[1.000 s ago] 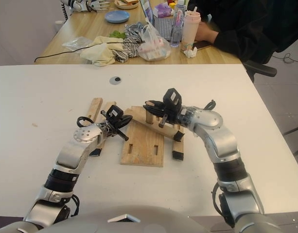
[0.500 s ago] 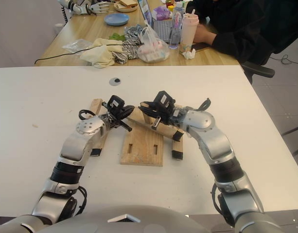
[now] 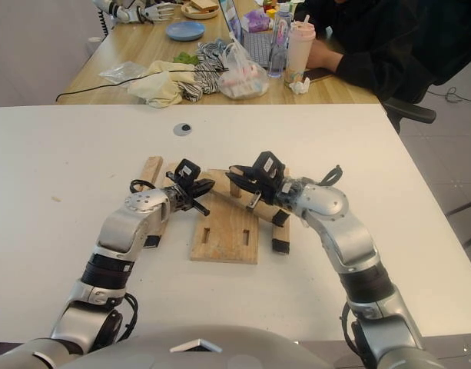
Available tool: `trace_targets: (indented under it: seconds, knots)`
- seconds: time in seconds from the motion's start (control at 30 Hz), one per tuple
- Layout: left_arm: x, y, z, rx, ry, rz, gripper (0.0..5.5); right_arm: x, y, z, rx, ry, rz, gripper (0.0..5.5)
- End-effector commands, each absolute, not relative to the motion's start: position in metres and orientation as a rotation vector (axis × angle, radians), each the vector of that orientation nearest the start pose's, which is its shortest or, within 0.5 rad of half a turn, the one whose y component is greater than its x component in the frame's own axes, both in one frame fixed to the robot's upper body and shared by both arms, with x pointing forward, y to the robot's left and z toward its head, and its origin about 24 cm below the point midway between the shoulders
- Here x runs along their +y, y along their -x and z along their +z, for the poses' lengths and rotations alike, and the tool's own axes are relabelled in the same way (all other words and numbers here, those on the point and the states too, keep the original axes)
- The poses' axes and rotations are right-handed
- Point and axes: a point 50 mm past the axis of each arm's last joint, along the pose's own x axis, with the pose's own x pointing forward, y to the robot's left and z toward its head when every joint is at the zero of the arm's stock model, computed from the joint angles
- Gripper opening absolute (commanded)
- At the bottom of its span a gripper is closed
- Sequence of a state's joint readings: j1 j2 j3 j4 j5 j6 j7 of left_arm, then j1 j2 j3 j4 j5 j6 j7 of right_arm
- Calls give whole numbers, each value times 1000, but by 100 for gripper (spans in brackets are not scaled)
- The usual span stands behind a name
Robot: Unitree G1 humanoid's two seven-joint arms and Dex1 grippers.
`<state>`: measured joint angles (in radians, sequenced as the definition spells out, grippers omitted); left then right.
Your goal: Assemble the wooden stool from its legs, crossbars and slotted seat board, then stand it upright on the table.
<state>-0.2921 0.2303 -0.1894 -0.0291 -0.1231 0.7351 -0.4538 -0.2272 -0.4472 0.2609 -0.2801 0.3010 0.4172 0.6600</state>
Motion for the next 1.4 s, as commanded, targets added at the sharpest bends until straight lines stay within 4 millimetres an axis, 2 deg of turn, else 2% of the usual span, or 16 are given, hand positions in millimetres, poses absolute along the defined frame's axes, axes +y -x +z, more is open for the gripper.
trace_targets:
  seconds: [0.03,0.33,0.73,0.77,1.07,1.23,1.33,1.4]
  knots:
    - [129,-277,31,632,-124,-580,0,-129,-231,34,537,206,974,38]
    - [127,-278,34,615,-127,-581,0,-133,-229,28,611,240,978,38]
    - [127,-280,34,602,-126,-564,0,-135,-239,34,583,287,968,38]
    - [127,-281,34,598,-124,-562,0,-135,-241,35,579,289,969,75]
    - [123,-287,38,559,-106,-545,0,-141,-255,52,578,335,967,200]
    - [121,-292,46,509,-92,-531,0,-142,-253,61,610,349,936,296]
    - [127,-299,63,436,-81,-495,0,-141,-249,56,643,348,932,296]
    - [132,-305,77,368,-77,-470,0,-142,-249,55,644,356,921,270]
